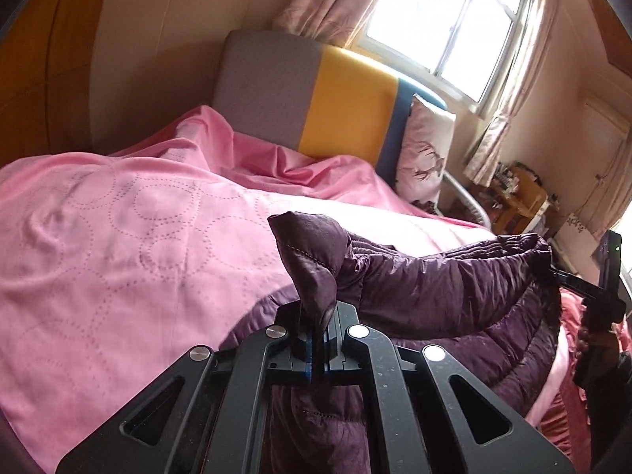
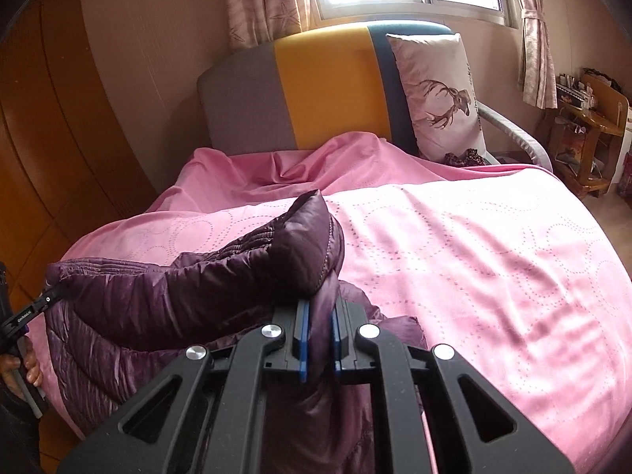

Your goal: Fold large clothes

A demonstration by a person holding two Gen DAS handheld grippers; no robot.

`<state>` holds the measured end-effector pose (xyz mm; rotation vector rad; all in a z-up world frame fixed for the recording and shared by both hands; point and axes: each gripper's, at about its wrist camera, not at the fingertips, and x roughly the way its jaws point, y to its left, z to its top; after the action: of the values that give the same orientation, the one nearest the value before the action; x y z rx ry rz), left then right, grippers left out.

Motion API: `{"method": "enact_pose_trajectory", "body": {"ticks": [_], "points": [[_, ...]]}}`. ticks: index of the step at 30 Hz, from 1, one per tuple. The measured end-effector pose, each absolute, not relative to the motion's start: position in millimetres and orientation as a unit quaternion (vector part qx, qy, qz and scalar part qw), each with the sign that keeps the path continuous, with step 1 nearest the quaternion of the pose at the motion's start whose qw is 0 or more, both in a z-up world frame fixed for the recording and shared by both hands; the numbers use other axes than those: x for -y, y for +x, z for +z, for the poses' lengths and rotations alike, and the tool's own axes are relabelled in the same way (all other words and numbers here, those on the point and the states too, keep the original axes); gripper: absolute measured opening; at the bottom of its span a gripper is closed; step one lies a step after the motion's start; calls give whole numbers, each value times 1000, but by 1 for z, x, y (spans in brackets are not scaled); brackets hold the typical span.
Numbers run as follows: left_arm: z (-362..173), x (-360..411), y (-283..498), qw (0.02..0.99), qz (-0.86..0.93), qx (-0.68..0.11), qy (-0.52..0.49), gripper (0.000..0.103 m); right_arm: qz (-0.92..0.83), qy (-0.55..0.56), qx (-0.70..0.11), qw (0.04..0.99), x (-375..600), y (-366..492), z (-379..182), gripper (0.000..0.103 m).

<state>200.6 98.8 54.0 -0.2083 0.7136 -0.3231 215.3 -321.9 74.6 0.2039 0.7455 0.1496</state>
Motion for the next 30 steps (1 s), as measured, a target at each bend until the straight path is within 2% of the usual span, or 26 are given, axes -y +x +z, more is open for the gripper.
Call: {"method": "enact_pose_trajectory", "body": {"ticks": [6, 11, 19, 20, 21, 22, 23, 24, 25, 30], "points": [[3, -92, 253, 899, -118, -414, -85, 2, 34, 101, -418, 902, 321, 272, 17, 9], [-40, -90, 271, 880, -103, -457, -79, 2, 17, 111, -467, 877, 325, 297, -35, 15], [-58, -78, 270, 885, -81, -455, -48, 3, 16, 102, -477, 873, 321, 301, -65, 17], [-55, -78, 269, 886, -77, -455, -44, 6, 18, 108, -477, 872, 322, 299, -62, 20], [-51, -79, 267, 887, -68, -454, -39, 13, 19, 111, -476, 872, 324, 297, -59, 22], [-46, -82, 263, 889, -53, -453, -35, 32, 20, 114, -475, 873, 327, 294, -54, 30], [-43, -86, 261, 891, -40, -450, -35, 44, 21, 121, -471, 874, 331, 288, -47, 45], [-37, -95, 253, 895, -25, -443, -47, 69, 25, 129, -464, 876, 334, 280, -40, 53], [-34, -105, 246, 897, -24, -437, -65, 76, 31, 139, -454, 880, 339, 269, -34, 60], [-31, -145, 195, 877, -63, -435, -195, 76, 58, 185, -432, 881, 366, 211, -20, 72]]}}
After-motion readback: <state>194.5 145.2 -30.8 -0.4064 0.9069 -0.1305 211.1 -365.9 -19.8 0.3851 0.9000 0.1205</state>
